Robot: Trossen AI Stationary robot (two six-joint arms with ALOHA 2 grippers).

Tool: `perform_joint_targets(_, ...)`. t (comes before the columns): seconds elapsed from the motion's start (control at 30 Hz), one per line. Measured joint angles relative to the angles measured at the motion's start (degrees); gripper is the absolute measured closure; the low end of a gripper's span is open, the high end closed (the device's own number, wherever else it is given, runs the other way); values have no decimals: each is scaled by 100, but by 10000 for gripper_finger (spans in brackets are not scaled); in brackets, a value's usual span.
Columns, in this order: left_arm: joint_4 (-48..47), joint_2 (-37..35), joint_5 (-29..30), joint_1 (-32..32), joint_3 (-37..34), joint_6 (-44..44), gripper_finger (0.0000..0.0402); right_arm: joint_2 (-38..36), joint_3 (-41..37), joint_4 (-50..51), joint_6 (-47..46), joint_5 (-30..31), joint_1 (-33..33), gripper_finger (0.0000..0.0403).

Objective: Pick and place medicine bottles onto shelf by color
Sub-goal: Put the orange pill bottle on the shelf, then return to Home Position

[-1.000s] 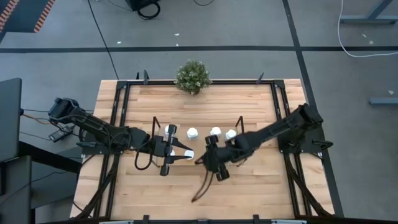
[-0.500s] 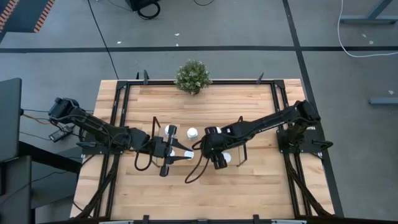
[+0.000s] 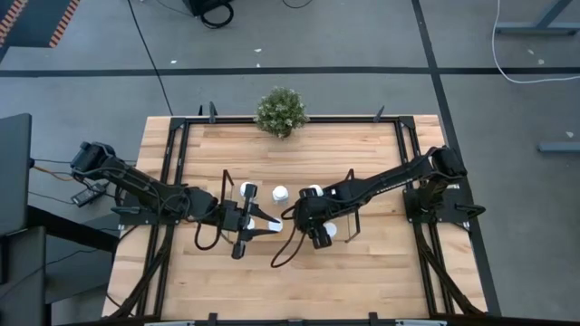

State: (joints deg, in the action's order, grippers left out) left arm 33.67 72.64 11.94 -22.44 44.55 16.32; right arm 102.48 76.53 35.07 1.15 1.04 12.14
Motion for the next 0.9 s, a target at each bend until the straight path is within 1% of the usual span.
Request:
perform_joint_targets(0.2,-2,0,0,0,-2,-2,288,0,0,9,-27,-6,-1,163)
perform_joint_targets(0.63,0,0,0,0,-4,-7,287,0,1,13,39,149,-1,137)
perform_joint_targets(0.9,-1,0,0,0,-6,-39,290,-57,285,184,83,149,2,135)
